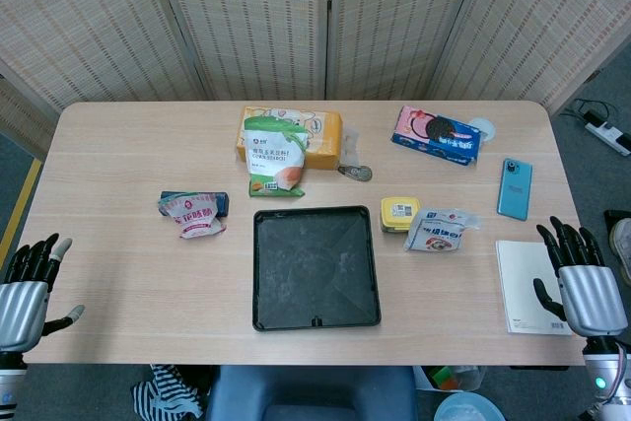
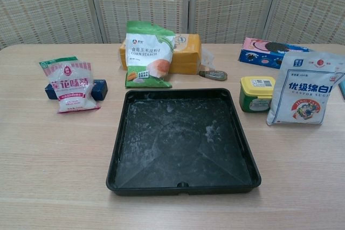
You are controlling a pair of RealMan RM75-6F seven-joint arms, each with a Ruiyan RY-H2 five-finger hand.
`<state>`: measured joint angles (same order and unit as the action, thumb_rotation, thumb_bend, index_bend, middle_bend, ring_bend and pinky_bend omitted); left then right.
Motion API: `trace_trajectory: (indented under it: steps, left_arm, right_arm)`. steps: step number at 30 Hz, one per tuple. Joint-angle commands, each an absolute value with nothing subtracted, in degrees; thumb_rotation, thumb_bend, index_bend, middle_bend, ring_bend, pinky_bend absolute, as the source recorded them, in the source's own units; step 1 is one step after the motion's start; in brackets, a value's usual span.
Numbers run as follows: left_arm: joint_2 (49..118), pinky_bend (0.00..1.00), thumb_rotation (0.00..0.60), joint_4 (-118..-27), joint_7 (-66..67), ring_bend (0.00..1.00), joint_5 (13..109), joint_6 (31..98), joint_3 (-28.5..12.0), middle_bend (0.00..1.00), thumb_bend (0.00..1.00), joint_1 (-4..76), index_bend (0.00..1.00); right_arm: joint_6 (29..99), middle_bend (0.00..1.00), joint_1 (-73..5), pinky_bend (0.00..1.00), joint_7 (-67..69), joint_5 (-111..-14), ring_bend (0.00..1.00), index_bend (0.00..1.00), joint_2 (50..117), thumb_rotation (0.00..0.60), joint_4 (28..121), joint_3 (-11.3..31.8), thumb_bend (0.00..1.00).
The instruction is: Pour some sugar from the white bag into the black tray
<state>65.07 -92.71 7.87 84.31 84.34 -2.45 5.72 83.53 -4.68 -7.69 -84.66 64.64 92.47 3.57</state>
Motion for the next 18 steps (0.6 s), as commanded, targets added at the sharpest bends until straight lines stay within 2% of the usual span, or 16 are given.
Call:
trace_trajectory:
  steps: [1, 8, 11, 15, 16, 18]
  left_arm:
    - [65.09, 0.06, 0.6, -92.83, 7.87, 0.0, 84.25, 84.56, -2.54, 0.0, 0.19, 5.63, 0.0]
    - [65.19, 0.06, 0.6, -92.99, 7.85, 0.0, 85.45, 84.68, -2.16, 0.0, 0.19, 5.78, 0.0]
    - [65.16, 0.06, 0.6, -92.91, 7.53, 0.0, 85.72, 84.2, -2.0, 0.0, 0.19, 6.03, 0.0]
    - [64.9, 0.06, 0.6, -92.72, 6.94, 0.0, 85.65, 83.55, -2.0, 0.0, 0.19, 6.36, 0.0]
    - [64.83, 0.06, 0.6, -92.82, 6.82, 0.0, 85.56, 83.47, -2.01, 0.0, 0.19, 6.37, 0.0]
    - [64.74, 0.06, 0.6, -92.95, 6.51, 0.0, 85.52, 83.51, -2.06, 0.0, 0.19, 6.37, 0.0]
  right_arm:
    - [83.07, 0.0, -4.84, 0.0, -7.77, -84.35, 0.0, 0.0, 64.64, 0.6, 92.37, 3.57, 0.43]
    - [82.67, 0.0, -4.81, 0.0, -5.47, -84.89, 0.0, 0.0, 63.64, 0.6, 92.79, 3.15, 0.43]
    - [80.08, 0.0, -5.62, 0.0, -0.08, -85.74, 0.0, 0.0, 62.04, 0.6, 92.93, 2.27, 0.42]
    - [71.94, 0.0, -8.8, 0.01, 14.2, -86.47, 0.0, 0.0, 59.12, 0.6, 88.12, 0.77, 0.42]
    - [70.3, 0.0, -9.43, 0.07, 17.53, -86.46, 0.02, 0.0, 58.77, 0.6, 86.82, 0.52, 0.43]
    - [67.84, 0.0, -10.63, 0.31, 26.08, -86.92, 0.18, 0.0, 58.54, 0.6, 83.13, 0.24, 0.43]
